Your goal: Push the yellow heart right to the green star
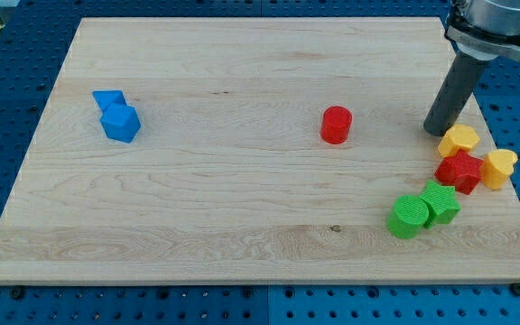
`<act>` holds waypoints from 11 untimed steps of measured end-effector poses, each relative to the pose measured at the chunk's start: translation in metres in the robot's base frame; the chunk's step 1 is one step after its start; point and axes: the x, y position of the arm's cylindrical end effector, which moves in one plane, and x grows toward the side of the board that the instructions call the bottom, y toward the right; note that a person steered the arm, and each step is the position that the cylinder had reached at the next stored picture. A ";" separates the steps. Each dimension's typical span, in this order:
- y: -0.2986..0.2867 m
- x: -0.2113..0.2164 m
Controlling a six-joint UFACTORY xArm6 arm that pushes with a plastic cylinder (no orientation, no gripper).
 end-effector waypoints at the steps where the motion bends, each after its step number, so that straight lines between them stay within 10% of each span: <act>1: 0.012 -0.017; 3: 0.115 0.048; 11: 0.048 0.111</act>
